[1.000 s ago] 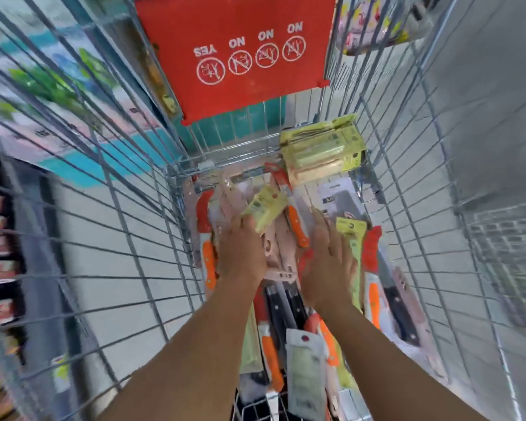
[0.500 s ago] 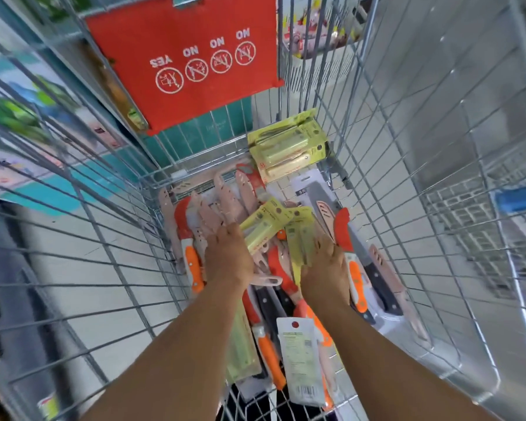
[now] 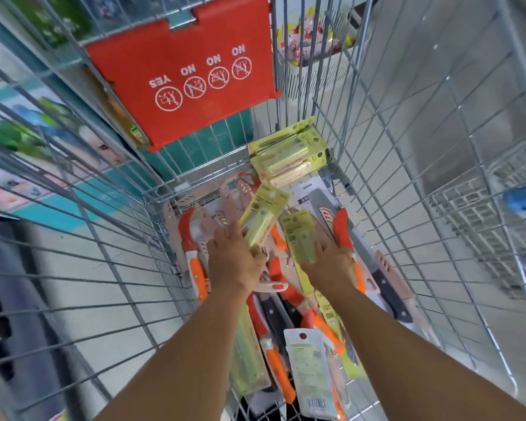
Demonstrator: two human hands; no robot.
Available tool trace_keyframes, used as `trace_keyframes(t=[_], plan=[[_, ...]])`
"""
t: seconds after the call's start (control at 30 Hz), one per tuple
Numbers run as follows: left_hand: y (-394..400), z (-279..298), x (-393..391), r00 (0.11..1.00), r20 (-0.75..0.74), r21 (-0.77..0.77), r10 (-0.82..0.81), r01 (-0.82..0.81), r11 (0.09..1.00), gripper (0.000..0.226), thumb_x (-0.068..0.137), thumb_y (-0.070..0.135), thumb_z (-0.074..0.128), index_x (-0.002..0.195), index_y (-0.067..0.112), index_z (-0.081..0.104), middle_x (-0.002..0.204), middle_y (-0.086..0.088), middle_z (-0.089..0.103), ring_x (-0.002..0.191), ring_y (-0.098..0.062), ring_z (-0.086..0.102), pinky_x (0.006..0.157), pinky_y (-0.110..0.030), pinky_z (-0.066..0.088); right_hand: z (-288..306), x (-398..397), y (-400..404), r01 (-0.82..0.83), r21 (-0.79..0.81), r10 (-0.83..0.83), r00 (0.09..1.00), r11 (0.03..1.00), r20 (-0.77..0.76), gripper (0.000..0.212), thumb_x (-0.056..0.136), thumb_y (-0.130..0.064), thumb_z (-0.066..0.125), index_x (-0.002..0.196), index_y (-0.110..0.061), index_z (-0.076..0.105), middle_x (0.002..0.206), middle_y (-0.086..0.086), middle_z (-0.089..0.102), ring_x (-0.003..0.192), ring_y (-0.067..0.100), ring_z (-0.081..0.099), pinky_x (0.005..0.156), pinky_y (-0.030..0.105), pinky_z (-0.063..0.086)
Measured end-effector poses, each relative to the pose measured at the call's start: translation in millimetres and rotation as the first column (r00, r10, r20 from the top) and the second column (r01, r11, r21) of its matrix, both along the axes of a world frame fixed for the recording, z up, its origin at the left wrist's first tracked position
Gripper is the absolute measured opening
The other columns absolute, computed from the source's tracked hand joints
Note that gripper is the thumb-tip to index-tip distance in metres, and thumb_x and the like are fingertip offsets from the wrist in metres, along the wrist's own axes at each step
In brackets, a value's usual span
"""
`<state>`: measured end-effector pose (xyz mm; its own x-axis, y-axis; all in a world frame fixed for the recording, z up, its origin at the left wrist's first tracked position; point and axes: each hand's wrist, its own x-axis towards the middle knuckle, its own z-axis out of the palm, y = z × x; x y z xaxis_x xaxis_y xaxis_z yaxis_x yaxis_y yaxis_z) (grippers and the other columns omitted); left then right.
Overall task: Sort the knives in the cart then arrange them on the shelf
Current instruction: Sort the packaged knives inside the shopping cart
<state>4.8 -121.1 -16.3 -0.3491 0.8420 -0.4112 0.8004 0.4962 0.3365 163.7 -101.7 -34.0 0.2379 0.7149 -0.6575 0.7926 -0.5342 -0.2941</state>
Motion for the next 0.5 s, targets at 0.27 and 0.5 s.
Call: trace_keyframes(t=[0.27, 0.5], plan=[[56.8, 12.9, -6.5, 0.993, 0.095, 0.171, -0.063, 0.046, 0.984, 0.061, 0.087, 0.026, 0.059, 0.143, 0.025, 0.034, 0.128, -0.010, 0.049, 0.116, -0.030, 0.047, 0.096, -0.044, 0.046, 21.4, 3.0, 30.0, 0.152, 0.134, -0.122, 0.970, 0.979, -0.212, 0.029, 0.082, -0.040, 0.066, 0.085, -0.016, 0.050, 0.071, 0.001, 0.057, 0.067, 0.021, 0.056, 0.054, 0.030, 0.041], [120.0, 22.0, -8.5, 0.992, 0.042, 0.241, -0.120, 0.107, 0.965, 0.061, 0.085, 0.024, 0.061, 0.142, 0.023, 0.039, 0.117, -0.013, 0.053, 0.108, -0.033, 0.050, 0.097, -0.042, 0.042, 32.8, -25.8, 109.9, 0.345, 0.151, -0.266, 0.883, 0.926, -0.386, 0.029, 0.076, -0.043, 0.070, 0.073, -0.015, 0.064, 0.063, -0.001, 0.058, 0.063, 0.021, 0.060, 0.061, 0.034, 0.048]])
